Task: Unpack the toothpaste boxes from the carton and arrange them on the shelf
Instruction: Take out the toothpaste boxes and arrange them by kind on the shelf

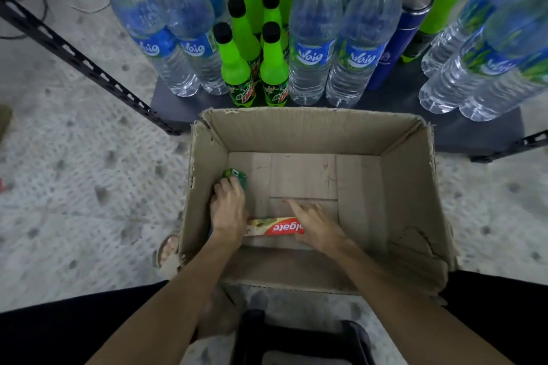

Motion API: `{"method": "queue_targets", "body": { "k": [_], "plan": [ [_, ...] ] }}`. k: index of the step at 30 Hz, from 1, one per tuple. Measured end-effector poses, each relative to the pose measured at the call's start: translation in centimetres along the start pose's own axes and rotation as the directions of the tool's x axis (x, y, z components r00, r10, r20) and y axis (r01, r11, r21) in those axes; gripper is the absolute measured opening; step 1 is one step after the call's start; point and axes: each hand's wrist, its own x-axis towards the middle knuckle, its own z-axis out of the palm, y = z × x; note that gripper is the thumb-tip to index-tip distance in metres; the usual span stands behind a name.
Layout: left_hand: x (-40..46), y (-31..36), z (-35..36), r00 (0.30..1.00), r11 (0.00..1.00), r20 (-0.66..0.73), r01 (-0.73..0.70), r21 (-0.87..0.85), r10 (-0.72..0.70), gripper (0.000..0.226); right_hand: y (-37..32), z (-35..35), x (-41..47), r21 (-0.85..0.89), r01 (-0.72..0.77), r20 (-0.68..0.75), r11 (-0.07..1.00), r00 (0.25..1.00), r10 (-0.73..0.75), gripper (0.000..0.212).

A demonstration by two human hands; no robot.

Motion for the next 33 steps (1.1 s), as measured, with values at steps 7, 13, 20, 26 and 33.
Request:
{"method": "queue_targets", "body": {
  "k": [7,13,20,26,33],
  "plan": [
    [2.3,1.8,-1.2,0.981,0.893,-0.004,-0.179,-0.413,0.195,0.055,5.5,-2.8,-2.1,0.156,-0.035,-0.128,0.987,0.99,0.055,0.086],
    [5.2,3.9,0.3,0.927,0.798,0.009,-0.319,-0.512,0.376,0.065,11.0,-2.3,-3.2,0.267,-0.186,-0.166,0.946,0.958,0.235,0.082],
    [4.4,4.1,2.8,0.97,0.786,-0.006,-0.2,-0.585,0.242,0.069,11.5,-0.7,-2.7,0.143,-0.122,-0.308,0.982,0.938,0.161,0.072],
    [3.6,3.1,2.5,0.985,0.747,-0.087,-0.171,-0.642,0.15,0.047,11.2,-1.2,-3.9,0.355,0.029,-0.435,0.934,0.89,0.138,0.066],
    [1.9,1.9,-4.9,0.903,0.788,-0.401,-0.358,-0.5,0.156,0.047,8.8,-7.8,-8.1,0.397,0.083,-0.544,0.914,0.823,0.162,0.065]
  ]
}}
